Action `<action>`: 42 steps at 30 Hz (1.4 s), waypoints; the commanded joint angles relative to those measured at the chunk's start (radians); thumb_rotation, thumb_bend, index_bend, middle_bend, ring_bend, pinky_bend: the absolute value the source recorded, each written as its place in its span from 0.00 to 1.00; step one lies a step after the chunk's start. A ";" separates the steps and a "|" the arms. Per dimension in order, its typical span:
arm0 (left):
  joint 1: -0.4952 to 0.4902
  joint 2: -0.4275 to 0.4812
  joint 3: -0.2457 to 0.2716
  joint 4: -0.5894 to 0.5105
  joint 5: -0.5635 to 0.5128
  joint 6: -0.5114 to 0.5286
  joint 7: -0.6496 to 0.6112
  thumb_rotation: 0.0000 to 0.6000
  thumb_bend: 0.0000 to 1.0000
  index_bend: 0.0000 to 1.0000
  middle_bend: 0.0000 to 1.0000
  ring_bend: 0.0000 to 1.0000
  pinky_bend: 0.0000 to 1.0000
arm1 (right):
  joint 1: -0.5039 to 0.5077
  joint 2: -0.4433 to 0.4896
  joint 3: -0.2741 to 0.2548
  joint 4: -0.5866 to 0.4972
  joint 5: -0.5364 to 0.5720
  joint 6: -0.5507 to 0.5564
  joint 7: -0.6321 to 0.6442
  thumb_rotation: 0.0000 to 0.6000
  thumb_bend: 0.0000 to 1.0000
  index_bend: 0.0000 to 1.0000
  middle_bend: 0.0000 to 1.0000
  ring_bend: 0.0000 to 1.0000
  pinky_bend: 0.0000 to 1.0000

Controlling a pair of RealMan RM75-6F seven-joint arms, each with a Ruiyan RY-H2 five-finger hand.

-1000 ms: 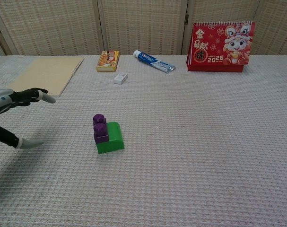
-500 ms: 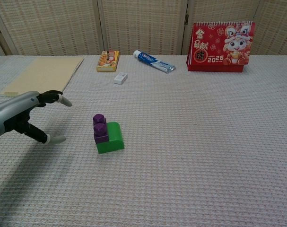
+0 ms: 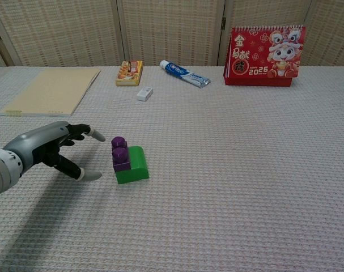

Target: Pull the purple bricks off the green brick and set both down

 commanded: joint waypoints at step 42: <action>-0.066 -0.118 -0.034 0.130 -0.028 -0.004 -0.062 1.00 0.25 0.34 0.00 0.00 0.00 | -0.011 0.017 -0.001 0.009 -0.011 0.029 0.049 1.00 0.46 0.00 0.00 0.00 0.00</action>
